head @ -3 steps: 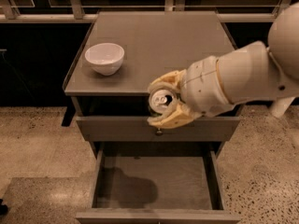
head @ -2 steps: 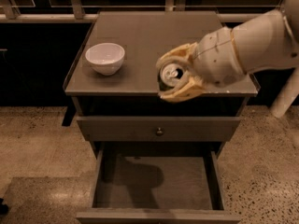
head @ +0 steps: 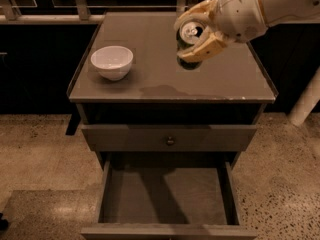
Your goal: Pick green can from middle drawer and place on counter
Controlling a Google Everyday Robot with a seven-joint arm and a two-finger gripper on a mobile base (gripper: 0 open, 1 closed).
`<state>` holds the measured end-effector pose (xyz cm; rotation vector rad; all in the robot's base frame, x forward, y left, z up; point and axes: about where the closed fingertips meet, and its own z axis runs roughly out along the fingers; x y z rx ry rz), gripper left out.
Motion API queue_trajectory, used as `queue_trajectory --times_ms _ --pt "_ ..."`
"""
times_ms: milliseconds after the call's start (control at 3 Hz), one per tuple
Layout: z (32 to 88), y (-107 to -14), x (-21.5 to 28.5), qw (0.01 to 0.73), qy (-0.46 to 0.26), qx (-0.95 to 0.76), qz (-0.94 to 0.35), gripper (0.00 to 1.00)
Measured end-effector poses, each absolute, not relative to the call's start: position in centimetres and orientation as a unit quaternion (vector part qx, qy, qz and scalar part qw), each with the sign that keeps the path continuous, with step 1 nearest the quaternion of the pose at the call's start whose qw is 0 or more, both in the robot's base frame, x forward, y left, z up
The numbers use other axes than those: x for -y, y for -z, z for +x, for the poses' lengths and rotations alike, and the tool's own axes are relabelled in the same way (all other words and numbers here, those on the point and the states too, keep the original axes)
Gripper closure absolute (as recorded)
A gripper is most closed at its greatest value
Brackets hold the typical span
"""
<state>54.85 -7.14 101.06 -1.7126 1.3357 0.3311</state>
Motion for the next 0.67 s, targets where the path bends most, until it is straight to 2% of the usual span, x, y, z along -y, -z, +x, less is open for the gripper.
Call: queue_trajectory --times_ms 667 --pt "61.7 -98.5 7.5 0.441 -0.182 -0.570 -0.669 1.00"
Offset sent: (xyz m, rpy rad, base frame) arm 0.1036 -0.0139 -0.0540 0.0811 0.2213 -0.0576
